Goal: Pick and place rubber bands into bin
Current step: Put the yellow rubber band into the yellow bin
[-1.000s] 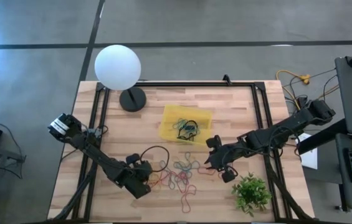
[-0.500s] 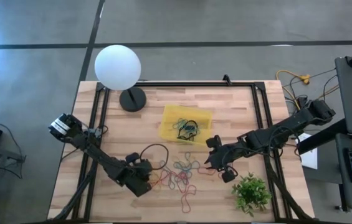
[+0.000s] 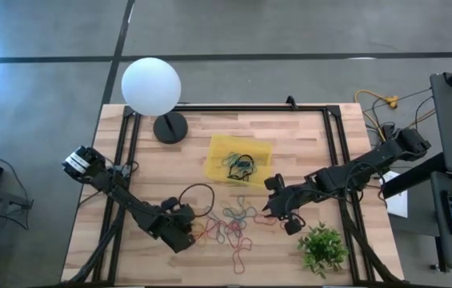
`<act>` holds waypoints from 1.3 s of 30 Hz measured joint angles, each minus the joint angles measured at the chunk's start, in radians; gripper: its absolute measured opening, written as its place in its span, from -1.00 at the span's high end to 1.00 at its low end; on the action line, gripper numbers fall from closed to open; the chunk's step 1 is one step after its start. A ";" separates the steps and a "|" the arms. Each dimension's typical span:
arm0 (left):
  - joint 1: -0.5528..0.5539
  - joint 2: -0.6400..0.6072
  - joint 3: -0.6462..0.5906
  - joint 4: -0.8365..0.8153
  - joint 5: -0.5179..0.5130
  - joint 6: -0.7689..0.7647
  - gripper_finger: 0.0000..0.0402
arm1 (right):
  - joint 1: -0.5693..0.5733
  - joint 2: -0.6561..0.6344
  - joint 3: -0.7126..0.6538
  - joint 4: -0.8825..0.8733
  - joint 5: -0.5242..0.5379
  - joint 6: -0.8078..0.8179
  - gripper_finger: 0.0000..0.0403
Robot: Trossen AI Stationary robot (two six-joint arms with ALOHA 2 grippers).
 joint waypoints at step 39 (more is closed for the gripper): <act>0.005 -0.036 0.034 -0.072 -0.028 0.082 1.00 | 0.000 0.001 -0.021 0.013 0.000 0.001 0.63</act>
